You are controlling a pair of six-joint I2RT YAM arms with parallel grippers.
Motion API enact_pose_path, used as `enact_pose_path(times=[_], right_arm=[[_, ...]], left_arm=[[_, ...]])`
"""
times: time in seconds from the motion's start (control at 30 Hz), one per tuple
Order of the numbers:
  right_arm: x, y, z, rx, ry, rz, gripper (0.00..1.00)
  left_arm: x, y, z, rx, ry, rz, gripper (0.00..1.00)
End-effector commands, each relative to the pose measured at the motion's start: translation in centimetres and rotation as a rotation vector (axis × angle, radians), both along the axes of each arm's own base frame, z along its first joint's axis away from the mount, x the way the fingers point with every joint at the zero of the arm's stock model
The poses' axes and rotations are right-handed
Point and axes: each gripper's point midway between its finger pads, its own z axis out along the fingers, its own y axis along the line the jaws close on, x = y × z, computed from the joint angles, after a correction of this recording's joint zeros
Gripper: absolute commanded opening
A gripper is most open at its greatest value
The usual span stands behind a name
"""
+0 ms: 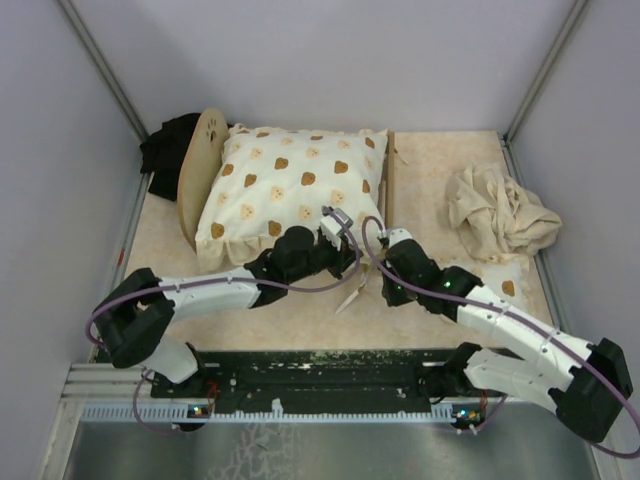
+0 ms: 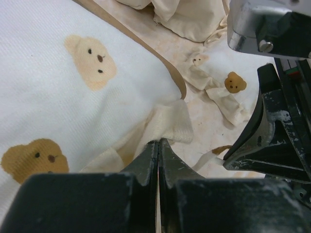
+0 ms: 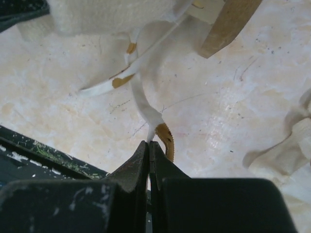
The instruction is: Set up the pet bed
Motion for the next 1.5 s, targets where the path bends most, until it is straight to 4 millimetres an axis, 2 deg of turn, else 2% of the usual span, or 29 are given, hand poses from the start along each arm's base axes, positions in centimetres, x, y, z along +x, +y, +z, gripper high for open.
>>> enact_pose_path(times=[0.0, 0.1, 0.23, 0.4, 0.47, 0.57, 0.63, 0.87, 0.97, 1.1, 1.47], right_arm=[[-0.6, 1.8, 2.2, 0.088, 0.028, 0.061, 0.0], [-1.7, 1.9, 2.4, 0.08, 0.082, 0.1, 0.0], [-3.0, 1.0, 2.6, 0.017, 0.149, 0.129, 0.0], [-3.8, 3.0, 3.8, 0.104, 0.152, 0.253, 0.0], [-2.6, 3.2, 4.7, 0.122, 0.075, 0.239, 0.0], [0.6, 3.5, 6.3, 0.169, -0.139, 0.202, 0.0], [2.3, 2.9, 6.7, 0.157, -0.256, 0.167, 0.0], [5.9, 0.3, 6.8, -0.079, -0.521, 0.215, 0.0], [6.2, 0.9, 5.7, -0.166, -0.586, 0.372, 0.0], [6.9, 0.5, 4.8, -0.26, -0.688, 0.449, 0.0], [8.2, 1.9, 5.9, -0.356, -1.05, 0.596, 0.0]], left_arm=[[0.2, 0.1, 2.0, -0.044, -0.007, -0.012, 0.0], [0.5, 0.4, 1.7, -0.043, 0.0, -0.005, 0.0], [0.6, 0.5, 1.5, -0.049, 0.009, -0.006, 0.0], [0.8, 0.5, 1.6, -0.061, 0.015, -0.01, 0.0], [0.8, 0.5, 1.7, -0.065, 0.017, -0.017, 0.0], [0.8, 0.6, 1.9, -0.082, 0.029, -0.026, 0.0], [0.7, 0.7, 2.0, -0.097, 0.045, -0.039, 0.0], [0.7, 0.9, 2.2, -0.116, 0.069, -0.05, 0.0], [0.7, 0.8, 2.1, -0.131, 0.085, -0.061, 0.0], [0.7, 0.8, 2.1, -0.139, 0.096, -0.067, 0.0], [0.9, 1.4, 2.5, -0.177, 0.111, -0.058, 0.0]])
